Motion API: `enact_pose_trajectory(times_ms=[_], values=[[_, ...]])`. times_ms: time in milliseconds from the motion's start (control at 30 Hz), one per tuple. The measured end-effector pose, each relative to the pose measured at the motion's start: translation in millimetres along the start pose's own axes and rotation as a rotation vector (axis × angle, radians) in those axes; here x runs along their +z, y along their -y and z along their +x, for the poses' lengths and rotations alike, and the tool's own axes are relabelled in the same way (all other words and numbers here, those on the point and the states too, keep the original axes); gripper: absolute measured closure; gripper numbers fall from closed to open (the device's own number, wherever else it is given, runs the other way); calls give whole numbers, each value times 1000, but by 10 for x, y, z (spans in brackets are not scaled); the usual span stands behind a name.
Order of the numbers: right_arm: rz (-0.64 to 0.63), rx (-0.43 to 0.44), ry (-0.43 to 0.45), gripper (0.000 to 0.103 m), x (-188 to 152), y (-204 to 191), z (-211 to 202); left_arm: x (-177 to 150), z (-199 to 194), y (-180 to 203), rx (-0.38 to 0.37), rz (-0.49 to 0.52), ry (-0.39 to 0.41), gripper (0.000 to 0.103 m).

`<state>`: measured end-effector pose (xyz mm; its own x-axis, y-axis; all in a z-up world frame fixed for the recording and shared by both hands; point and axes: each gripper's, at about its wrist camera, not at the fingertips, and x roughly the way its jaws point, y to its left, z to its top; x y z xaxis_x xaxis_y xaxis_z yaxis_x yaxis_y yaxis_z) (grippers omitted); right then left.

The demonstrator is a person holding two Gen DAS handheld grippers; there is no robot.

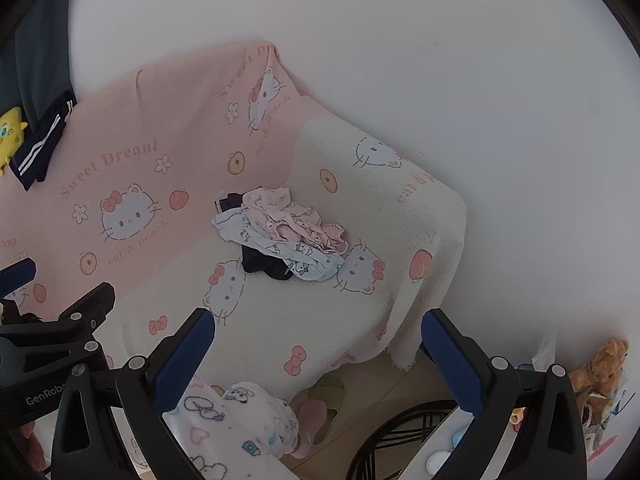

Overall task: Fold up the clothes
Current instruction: 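Move both tools toward the clothes pile on the bed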

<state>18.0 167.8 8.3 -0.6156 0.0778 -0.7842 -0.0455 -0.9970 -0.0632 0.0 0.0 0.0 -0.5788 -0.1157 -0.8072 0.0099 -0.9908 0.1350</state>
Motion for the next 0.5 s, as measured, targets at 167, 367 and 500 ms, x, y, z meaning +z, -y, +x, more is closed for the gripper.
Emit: enact_pose_trajectory(times_ms=[167, 367, 500], values=[[-2, 6, -10, 0, 6, -28, 54, -21, -17, 78, 49, 36, 3, 0], [-4, 12, -23, 0, 14, -62, 118, -21, 63, 36, 7, -12, -23, 0], [-9, 18, -39, 0, 43, -76, 221, 3, 223, -67, -7, -34, -41, 0]])
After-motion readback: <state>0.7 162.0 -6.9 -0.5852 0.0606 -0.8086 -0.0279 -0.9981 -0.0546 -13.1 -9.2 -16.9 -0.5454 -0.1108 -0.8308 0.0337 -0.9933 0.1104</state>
